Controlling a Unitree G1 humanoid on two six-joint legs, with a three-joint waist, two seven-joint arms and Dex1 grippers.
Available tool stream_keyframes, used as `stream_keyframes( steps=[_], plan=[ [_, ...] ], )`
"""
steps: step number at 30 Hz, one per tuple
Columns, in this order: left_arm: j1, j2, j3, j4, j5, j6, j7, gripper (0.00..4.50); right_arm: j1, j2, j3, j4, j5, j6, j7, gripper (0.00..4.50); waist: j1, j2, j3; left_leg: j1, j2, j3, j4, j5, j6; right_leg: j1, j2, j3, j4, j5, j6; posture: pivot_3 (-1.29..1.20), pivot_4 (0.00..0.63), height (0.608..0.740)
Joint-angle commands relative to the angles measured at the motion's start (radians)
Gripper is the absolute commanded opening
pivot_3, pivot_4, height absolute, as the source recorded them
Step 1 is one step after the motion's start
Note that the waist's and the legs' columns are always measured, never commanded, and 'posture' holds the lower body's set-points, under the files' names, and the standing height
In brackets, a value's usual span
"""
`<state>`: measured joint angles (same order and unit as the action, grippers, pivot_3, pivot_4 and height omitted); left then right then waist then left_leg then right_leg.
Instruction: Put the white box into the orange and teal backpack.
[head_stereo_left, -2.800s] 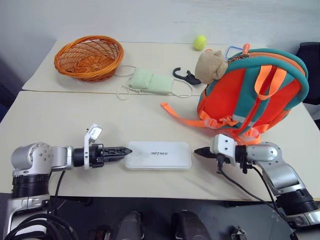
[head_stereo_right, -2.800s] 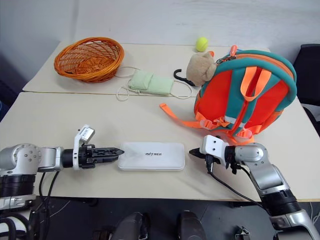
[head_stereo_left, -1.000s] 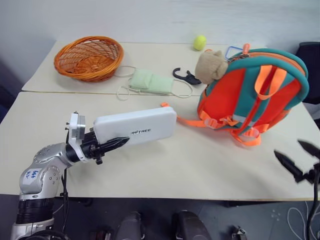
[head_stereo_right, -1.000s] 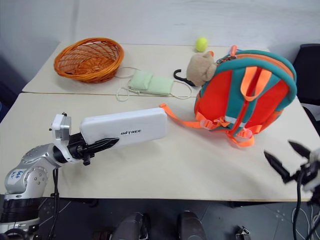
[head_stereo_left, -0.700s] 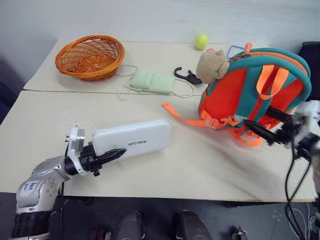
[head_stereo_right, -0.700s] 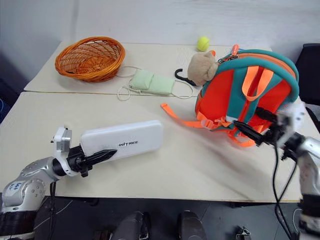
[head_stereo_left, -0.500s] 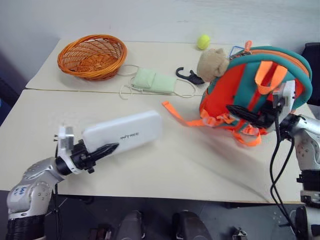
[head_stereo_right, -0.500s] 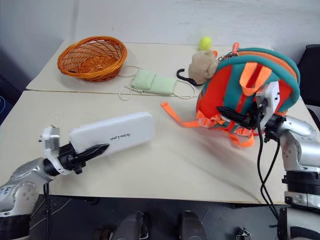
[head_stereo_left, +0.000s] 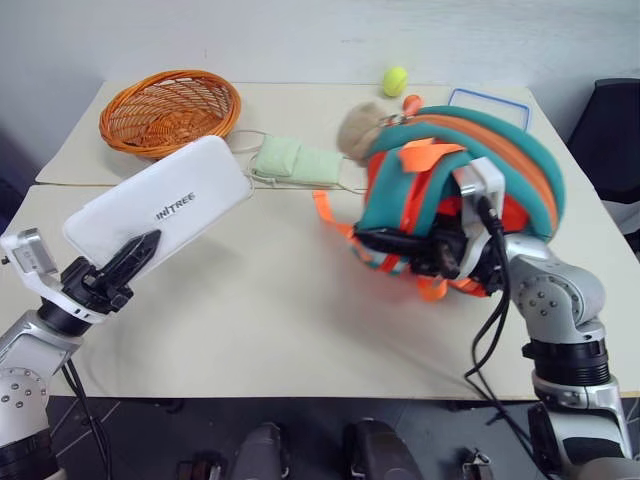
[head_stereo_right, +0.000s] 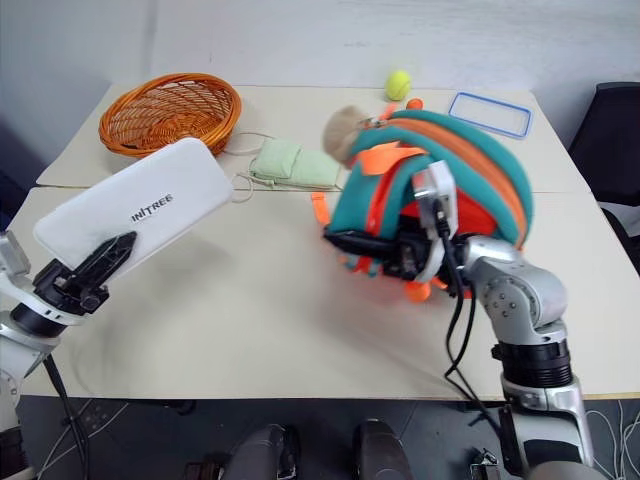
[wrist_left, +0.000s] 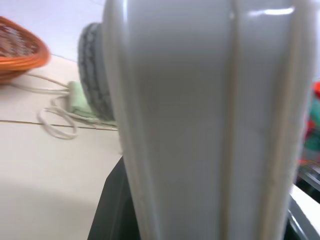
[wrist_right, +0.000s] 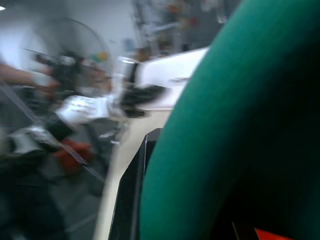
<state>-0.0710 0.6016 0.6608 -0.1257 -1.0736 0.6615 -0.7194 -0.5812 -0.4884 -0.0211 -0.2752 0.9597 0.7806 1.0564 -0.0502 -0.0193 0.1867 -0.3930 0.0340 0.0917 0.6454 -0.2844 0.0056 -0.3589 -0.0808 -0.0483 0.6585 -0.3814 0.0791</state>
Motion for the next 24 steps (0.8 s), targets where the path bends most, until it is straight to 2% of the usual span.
stream_keyframes(
  steps=[1,3,5,7,11,17,21,24],
  plan=[
    [-0.002,0.011,0.039,0.001,-0.002,-0.035,-0.003,1.34,-0.013,-0.02,-0.001,-0.119,0.168,0.109,0.012,0.01,0.0,0.0,0.0,-0.001,0.0,0.0,0.001,-0.001,0.001,0.0,0.0,0.0,0.0,0.0,0.0,0.0,0.15,0.74],
    [0.005,0.012,0.047,0.007,0.006,-0.047,-0.001,1.34,-0.006,-0.069,-0.034,-0.142,0.31,0.204,-0.006,0.01,0.0,-0.001,0.0,-0.002,-0.002,0.0,0.002,-0.002,0.003,0.0,-0.002,0.0,-0.001,0.0,0.0,0.0,0.15,0.74],
    [0.017,0.012,0.051,0.0,0.007,-0.053,-0.005,1.34,0.009,-0.136,-0.061,-0.145,0.383,0.266,0.0,0.01,0.002,-0.002,0.0,-0.002,-0.002,0.0,0.003,-0.003,0.004,0.0,-0.003,0.0,-0.001,0.0,0.0,0.0,0.15,0.74],
    [0.03,0.009,0.055,-0.016,0.005,-0.057,-0.006,1.34,0.031,-0.209,-0.072,-0.132,0.382,0.297,0.032,0.01,0.005,-0.003,0.0,-0.003,-0.004,-0.001,0.003,-0.003,0.006,0.0,-0.004,-0.001,-0.004,0.0,0.0,0.0,0.15,0.74],
    [0.063,0.007,0.061,-0.101,-0.019,-0.065,-0.022,1.34,0.089,-0.316,-0.063,-0.061,0.218,0.222,0.123,0.01,0.017,-0.005,0.0,-0.003,-0.004,-0.001,0.002,-0.004,0.007,0.0,-0.005,-0.001,-0.007,0.0,0.0,0.0,0.15,0.74],
    [0.075,0.008,0.031,-0.289,-0.104,-0.046,0.0,1.34,0.099,-0.265,-0.008,-0.022,0.074,0.113,0.128,0.01,0.021,-0.005,0.0,-0.003,-0.003,-0.001,0.002,-0.003,0.005,0.0,-0.004,-0.001,-0.006,0.0,0.0,0.0,0.15,0.74],
    [0.044,0.016,-0.037,-0.353,-0.109,-0.046,-0.003,1.34,0.107,-0.236,0.015,-0.016,0.021,0.077,0.132,0.01,0.022,-0.005,0.0,-0.003,-0.004,-0.001,0.002,-0.003,0.004,0.001,-0.004,-0.001,-0.006,0.0,0.0,0.0,0.15,0.74],
    [0.061,0.049,-0.025,-0.388,-0.18,-0.014,-0.012,1.34,0.105,-0.22,0.018,-0.002,-0.006,0.058,0.131,0.01,0.019,-0.005,0.0,-0.003,-0.004,-0.001,0.002,-0.003,0.005,0.0,-0.004,-0.001,-0.006,0.0,0.0,0.0,0.15,0.74]
  ],
)
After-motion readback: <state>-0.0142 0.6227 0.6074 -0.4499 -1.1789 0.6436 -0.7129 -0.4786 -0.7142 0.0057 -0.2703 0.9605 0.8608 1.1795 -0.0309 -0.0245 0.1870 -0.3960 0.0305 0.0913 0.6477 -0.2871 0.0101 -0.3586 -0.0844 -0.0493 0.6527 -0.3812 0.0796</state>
